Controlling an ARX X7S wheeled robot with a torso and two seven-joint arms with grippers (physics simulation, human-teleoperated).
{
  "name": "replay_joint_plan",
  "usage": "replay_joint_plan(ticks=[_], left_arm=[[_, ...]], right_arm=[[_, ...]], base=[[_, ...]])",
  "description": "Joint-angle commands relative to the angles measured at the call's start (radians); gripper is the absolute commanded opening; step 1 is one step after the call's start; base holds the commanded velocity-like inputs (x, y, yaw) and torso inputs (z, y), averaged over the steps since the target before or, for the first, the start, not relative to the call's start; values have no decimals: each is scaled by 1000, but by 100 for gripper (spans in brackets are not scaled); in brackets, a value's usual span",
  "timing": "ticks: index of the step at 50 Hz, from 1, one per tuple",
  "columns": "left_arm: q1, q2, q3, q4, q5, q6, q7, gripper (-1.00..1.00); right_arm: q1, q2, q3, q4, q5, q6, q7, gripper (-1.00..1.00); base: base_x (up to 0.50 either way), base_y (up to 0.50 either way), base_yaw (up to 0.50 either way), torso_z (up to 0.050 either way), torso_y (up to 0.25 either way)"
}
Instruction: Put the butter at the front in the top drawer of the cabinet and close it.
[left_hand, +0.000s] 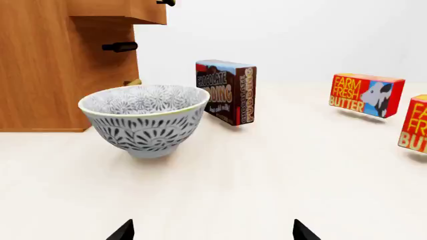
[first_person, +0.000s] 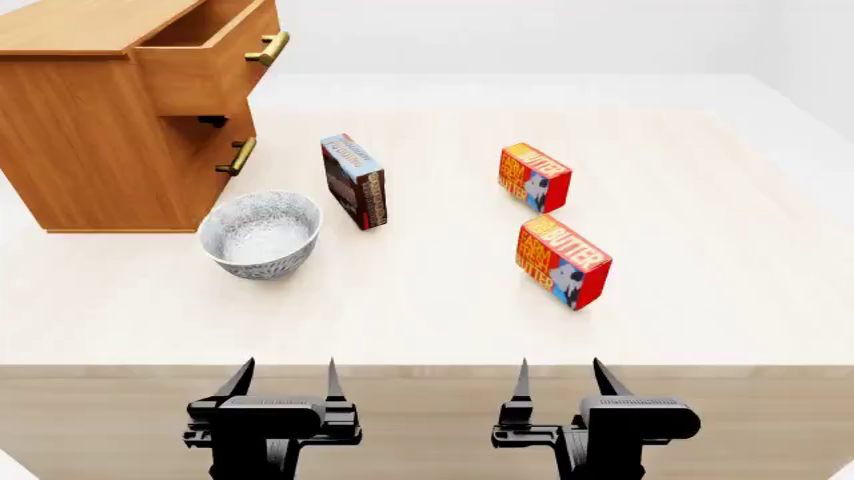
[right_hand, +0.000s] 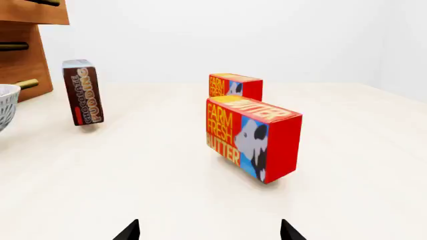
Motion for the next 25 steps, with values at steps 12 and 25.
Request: replay_joint_plan(ticks=[12,25], left_arm=[[3,-50,57,11,-58,-14,-38,100],[-21,-76,67,138,-98,-139,-71,100]], right_arm=[[0,47,-56,-4,45,14,59,100],[25,76,-71,-68,84,104,79,100]], base=[[0,0,0,12,0],[0,0,0,50,0]])
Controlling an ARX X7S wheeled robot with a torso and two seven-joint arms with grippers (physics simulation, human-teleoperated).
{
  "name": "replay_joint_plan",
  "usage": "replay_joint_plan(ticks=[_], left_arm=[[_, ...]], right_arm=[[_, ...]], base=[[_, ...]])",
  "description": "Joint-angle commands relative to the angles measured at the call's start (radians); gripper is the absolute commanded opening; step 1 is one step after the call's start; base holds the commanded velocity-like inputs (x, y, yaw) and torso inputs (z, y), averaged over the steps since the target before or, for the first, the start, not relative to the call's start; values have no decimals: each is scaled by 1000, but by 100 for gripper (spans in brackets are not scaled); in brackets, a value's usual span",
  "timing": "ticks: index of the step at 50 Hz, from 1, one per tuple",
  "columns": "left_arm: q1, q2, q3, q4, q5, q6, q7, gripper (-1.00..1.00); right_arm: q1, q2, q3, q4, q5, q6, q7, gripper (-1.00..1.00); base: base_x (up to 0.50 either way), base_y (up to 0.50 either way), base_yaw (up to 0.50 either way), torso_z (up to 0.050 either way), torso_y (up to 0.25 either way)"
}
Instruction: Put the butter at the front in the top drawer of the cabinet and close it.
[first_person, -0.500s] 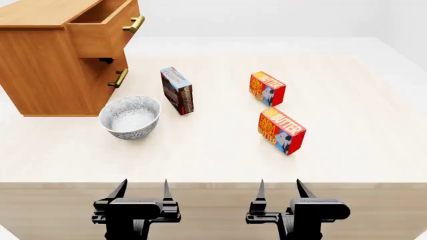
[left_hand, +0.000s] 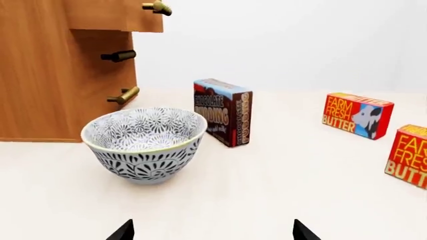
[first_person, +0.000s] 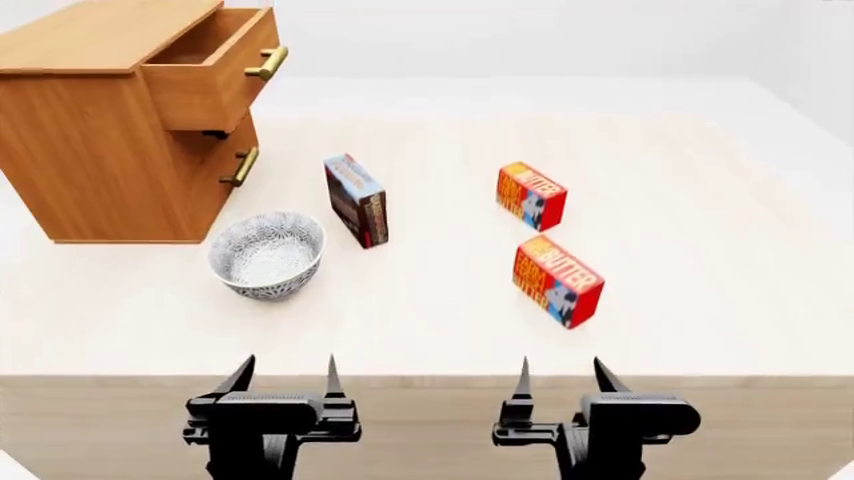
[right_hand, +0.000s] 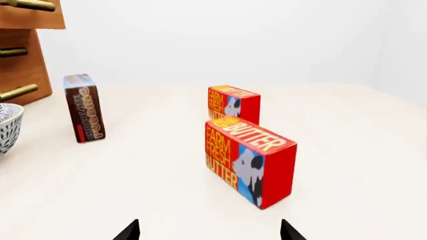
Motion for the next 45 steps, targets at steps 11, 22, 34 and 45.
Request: replay_joint_plan(ticks=[11,22,34,45], left_arm=[[-133,-87,11,382,-71,-458,-45,100],[-444,-141,-16,540,-148,-876,-40,100],[-896,-154,-23,369,-187,-1140,-35,100],[-1184,-146,36,90,-163,-1120,-18,100]], right_arm=[[136,71,0,-303,83,335,37,100],[421,140,-2,-433,101,677,52,100],[929,220,-51,-298,113,1017,6,100],[1236,218,-81,17,109,1015,-40,100]], base=[[0,0,0,50,0],[0,0,0,50,0],[0,0,0,50,0],[0,0,0,50,0]])
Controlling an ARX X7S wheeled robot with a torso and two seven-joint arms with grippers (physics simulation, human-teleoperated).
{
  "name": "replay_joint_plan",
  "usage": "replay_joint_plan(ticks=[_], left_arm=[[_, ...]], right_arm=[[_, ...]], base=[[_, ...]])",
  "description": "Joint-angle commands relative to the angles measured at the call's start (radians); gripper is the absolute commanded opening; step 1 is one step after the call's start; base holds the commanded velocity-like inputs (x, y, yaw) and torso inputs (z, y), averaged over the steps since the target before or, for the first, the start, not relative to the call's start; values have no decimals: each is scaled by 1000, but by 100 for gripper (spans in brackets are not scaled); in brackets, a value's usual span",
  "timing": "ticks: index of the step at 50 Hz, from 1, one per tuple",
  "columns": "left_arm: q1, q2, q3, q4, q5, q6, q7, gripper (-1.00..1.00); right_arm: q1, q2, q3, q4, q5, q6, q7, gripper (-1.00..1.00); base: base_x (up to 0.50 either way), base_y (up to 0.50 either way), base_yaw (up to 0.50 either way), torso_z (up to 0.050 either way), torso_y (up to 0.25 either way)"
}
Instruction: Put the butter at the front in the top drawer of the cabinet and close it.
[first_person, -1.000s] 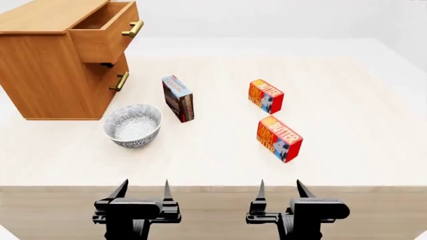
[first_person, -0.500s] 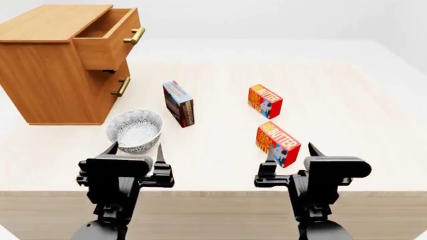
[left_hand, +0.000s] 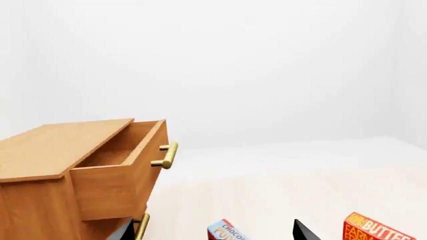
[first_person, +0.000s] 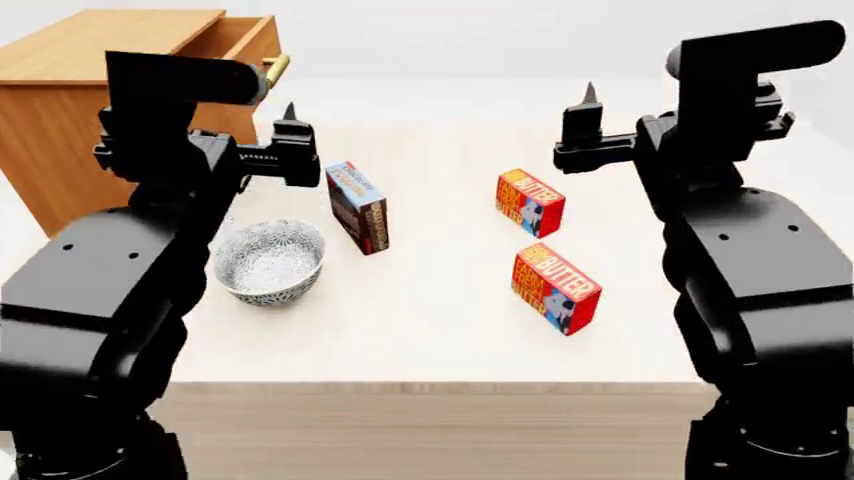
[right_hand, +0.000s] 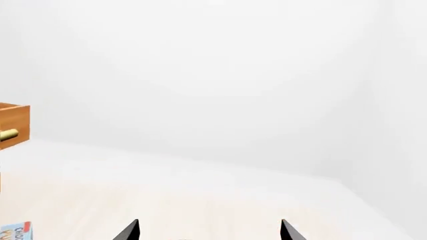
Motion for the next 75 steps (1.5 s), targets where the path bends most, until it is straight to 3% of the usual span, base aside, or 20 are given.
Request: replay_joint_plan(ticks=[1,10,23,43,75], left_arm=[[-310,0,45,-220,8,-58,12,100],[-460,14,68,-401,31,-26,7,100],[-529,15,82,-462,36,-45,-3,100],[-484,-10,111,-371,23,-90,0,100],[-483,-15,117,-370,12,-83,-11,100]], right_arm=[[328,13,-34,256,1,68,-42,100],[461,14,-77,495,-23,-7,-71,100],[578,-12,-76,724,-19,-95,-95,100],[533,1,-67,682,3,-65,-101,100],[529,-5,-62,685,19,-48,-90,100]], base=[[0,0,0,50,0],[0,0,0,50,0],[0,0,0,17,0],[0,344,0,0,0],[192,0,0,0,0]])
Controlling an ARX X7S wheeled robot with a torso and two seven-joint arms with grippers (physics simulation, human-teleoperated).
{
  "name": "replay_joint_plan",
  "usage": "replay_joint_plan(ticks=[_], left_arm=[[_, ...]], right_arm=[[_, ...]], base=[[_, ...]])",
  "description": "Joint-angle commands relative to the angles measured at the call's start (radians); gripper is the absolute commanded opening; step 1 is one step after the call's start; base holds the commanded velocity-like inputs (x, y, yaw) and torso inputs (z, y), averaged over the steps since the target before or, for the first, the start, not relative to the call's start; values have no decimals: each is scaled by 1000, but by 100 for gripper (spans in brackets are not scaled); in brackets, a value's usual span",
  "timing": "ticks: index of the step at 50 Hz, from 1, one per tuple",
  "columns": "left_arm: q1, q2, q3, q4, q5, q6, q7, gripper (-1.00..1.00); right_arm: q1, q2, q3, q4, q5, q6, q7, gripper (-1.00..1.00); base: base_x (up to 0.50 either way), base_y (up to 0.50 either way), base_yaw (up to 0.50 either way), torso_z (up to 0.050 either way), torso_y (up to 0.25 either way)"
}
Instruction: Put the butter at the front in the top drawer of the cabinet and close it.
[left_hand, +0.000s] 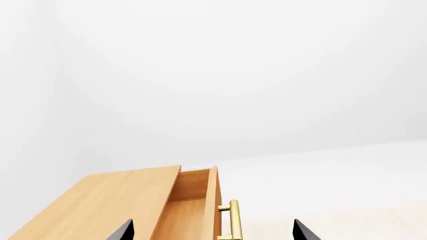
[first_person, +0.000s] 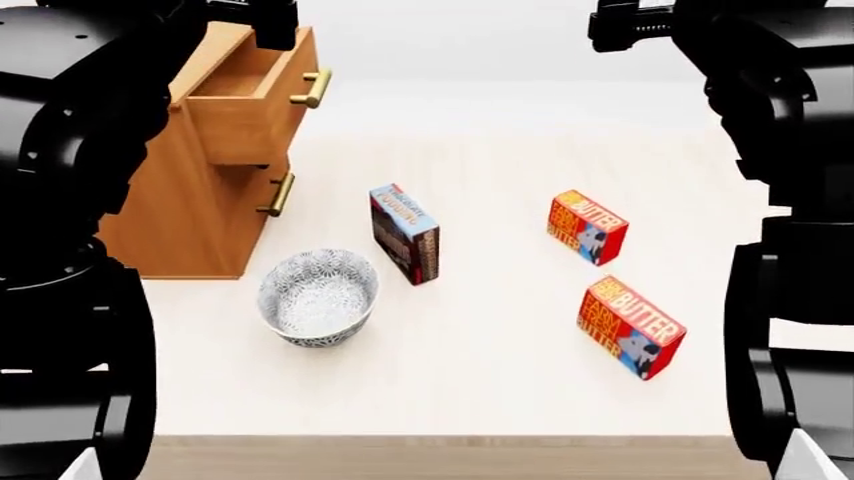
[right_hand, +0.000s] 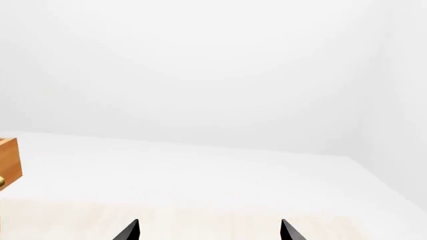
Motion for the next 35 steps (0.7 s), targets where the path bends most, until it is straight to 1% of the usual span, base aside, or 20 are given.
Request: replay_joint_plan(ticks=[1,35], left_arm=[[0,-1,1,1,-5,2,-4,100],[-3,-6,5,-3,-24,-5,-6,100]], right_arm=[[3,-3,2,3,7,6,3,100],[5,5,6,-1,21,19,8,100]], base=[[242,0,0,0,0],[254,0,0,0,0]])
